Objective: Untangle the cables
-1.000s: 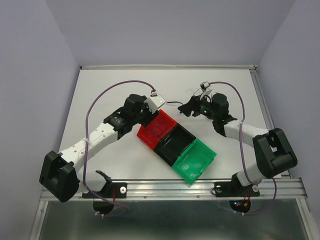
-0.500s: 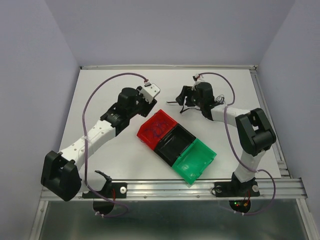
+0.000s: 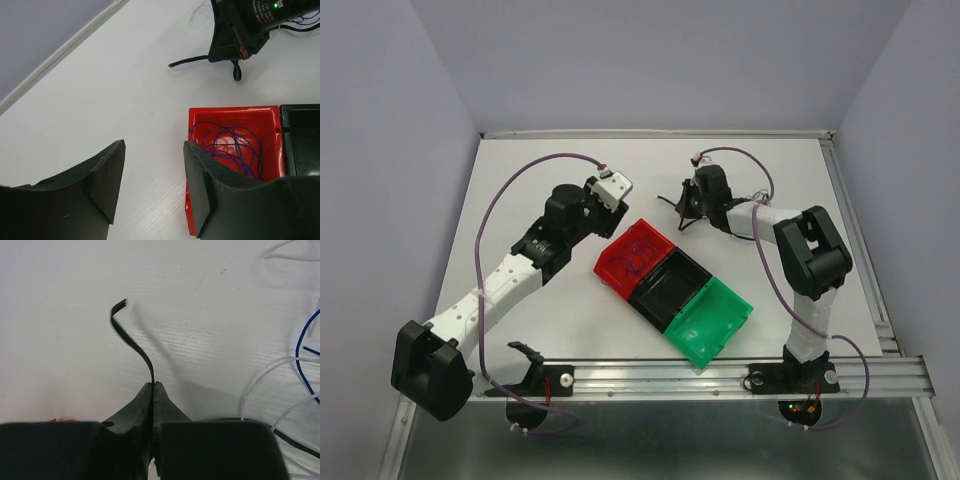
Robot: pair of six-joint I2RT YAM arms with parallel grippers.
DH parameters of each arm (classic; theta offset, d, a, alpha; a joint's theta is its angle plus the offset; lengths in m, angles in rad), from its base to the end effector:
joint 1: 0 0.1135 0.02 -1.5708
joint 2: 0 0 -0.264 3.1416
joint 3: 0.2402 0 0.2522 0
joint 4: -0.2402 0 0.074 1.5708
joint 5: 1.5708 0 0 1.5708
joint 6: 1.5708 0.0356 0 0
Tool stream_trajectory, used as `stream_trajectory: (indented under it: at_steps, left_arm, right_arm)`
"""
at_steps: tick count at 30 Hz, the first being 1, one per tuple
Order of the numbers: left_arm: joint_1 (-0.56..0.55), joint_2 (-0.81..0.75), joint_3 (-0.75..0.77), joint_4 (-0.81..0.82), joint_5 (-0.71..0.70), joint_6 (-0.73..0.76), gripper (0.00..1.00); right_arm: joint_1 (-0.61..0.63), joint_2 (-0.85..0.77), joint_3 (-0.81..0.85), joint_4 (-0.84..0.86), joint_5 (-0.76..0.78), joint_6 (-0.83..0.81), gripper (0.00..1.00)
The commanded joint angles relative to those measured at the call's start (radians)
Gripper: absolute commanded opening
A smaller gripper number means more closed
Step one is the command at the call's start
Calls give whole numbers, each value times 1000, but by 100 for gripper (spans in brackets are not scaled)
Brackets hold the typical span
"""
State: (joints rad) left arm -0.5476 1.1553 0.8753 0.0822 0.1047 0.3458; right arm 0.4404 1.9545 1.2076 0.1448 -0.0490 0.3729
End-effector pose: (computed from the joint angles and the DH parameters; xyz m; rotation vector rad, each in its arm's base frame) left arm 0.2309 -0.1452 0.3235 0.8341 1.5652 -0.2386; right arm 0.3879 0.1847 0.1739 -0.1034 2.2164 0.5116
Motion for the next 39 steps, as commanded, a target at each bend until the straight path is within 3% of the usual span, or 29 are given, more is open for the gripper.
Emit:
stream_trajectory:
  at_steps: [1,12,19,28,30,39]
  left_arm:
    - [0,-8,-7,57,4,-11,61]
    - [5,-32,-30,113,-51,-19,61]
    - [17,-52,33,114,-11,-44,62]
    - [20,35,218,168,243,-163,65]
    - [23,61,264,191,359,-169,66]
    - [23,171,413,388,582,-243,72]
  right_arm:
    - [17,-64,50,-14,-12,-19,1]
    - [20,-368,197,-22,-41,-69,1]
    - [20,-506,394,-54,23,-71,1]
    - [20,-454,800,-44,78,-54,0]
    - [20,-424,884,-45,83,-39,1]
    - [20,-394,914,-1,103,-11,1]
